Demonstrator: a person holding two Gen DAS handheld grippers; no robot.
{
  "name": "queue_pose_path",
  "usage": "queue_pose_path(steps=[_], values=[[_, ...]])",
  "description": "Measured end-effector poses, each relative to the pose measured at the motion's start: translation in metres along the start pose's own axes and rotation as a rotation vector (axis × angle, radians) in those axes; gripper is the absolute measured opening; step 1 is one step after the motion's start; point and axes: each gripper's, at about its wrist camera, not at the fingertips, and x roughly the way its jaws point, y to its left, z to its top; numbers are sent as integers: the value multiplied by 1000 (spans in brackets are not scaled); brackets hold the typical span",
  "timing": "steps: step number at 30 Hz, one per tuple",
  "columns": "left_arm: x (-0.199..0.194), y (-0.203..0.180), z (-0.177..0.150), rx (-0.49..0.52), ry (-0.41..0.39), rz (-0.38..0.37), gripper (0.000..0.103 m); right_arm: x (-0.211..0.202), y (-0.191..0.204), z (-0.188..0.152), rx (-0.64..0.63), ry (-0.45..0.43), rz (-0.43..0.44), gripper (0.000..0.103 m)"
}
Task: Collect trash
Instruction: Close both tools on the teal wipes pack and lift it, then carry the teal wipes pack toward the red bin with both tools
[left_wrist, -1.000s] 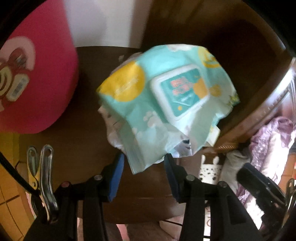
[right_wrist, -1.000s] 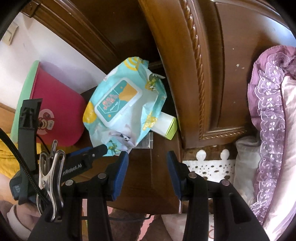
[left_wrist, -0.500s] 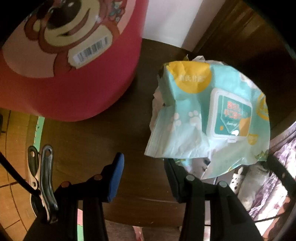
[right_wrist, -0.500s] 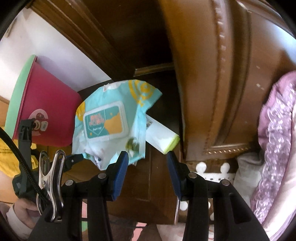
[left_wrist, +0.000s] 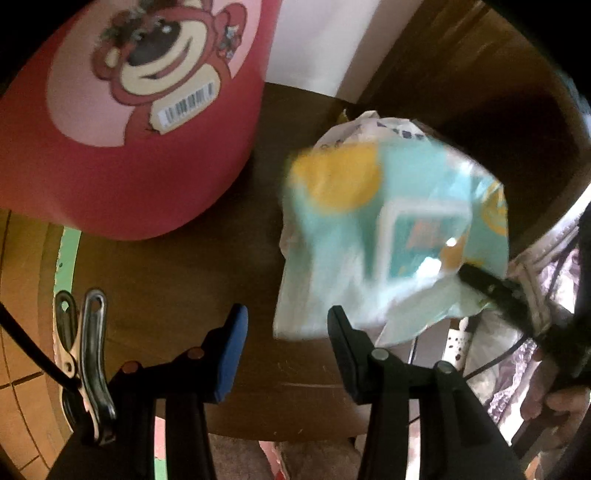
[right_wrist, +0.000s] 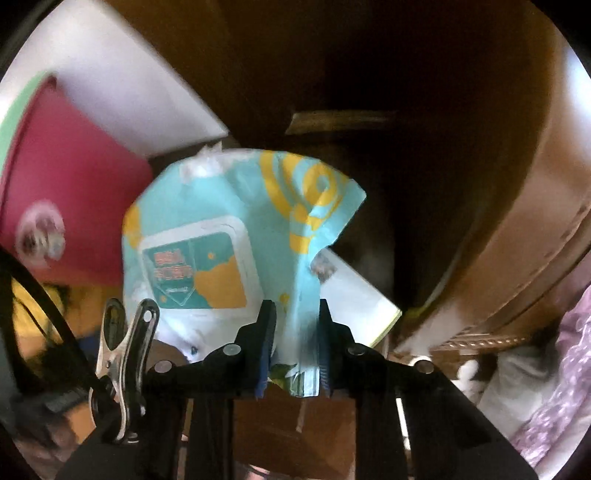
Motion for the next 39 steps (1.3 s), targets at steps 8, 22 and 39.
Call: queue_pose_path(steps=[8,22,39], values=[[20,1,-9,25,62,-35,51,17,-7,-35,-4,114,17,19],[54,10,-13,-81,146,-120,45,36,-8,-46,84,153,42,19],[-12,0,-27,-19,76,-179,38,-9,-3,-52,82,97,103,19]])
